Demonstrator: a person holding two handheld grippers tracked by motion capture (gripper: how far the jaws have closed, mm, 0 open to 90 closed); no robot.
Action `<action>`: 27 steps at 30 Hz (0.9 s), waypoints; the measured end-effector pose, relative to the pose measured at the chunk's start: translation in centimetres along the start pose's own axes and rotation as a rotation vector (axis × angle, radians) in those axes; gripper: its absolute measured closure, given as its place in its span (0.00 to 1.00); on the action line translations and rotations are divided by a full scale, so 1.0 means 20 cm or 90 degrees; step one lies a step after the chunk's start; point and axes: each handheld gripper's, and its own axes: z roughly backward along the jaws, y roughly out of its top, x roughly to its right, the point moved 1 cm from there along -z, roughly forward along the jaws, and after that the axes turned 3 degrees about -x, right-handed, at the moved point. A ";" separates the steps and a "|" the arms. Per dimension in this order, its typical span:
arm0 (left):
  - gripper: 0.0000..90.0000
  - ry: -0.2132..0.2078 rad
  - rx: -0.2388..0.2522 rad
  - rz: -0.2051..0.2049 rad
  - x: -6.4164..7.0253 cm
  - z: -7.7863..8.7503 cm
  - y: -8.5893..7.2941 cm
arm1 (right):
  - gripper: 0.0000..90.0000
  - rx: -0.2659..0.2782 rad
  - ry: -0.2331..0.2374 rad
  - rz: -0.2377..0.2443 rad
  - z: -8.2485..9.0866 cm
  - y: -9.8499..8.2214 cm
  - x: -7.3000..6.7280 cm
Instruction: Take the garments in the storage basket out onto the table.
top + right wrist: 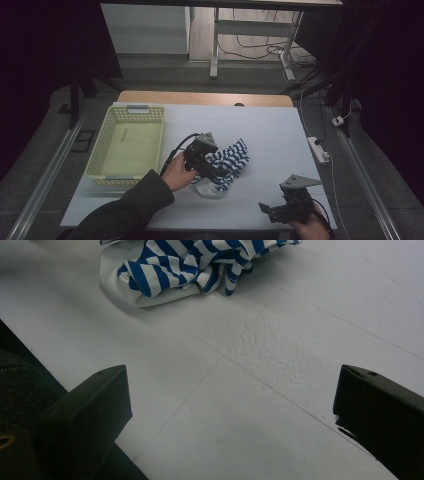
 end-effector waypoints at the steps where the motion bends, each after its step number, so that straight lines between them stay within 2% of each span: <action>1: 0.00 -0.004 0.004 0.003 0.00 0.01 0.00 | 0.02 0.000 0.000 0.000 0.00 0.00 0.00; 8: 0.00 -0.026 0.014 0.013 0.00 0.05 -0.04 | 0.02 -0.001 -0.001 0.000 0.00 0.00 0.00; 14: 0.00 -0.032 0.002 0.009 0.00 0.06 -0.05 | 0.02 -0.001 -0.001 -0.001 0.00 0.00 0.00; 18: 0.00 -0.041 0.007 0.012 0.01 0.08 -0.05 | 0.02 -0.001 -0.001 -0.001 0.00 0.00 0.00; 27: 0.00 -0.036 0.012 0.025 0.07 0.14 -0.08 | 0.02 -0.001 -0.002 0.000 0.00 0.00 0.00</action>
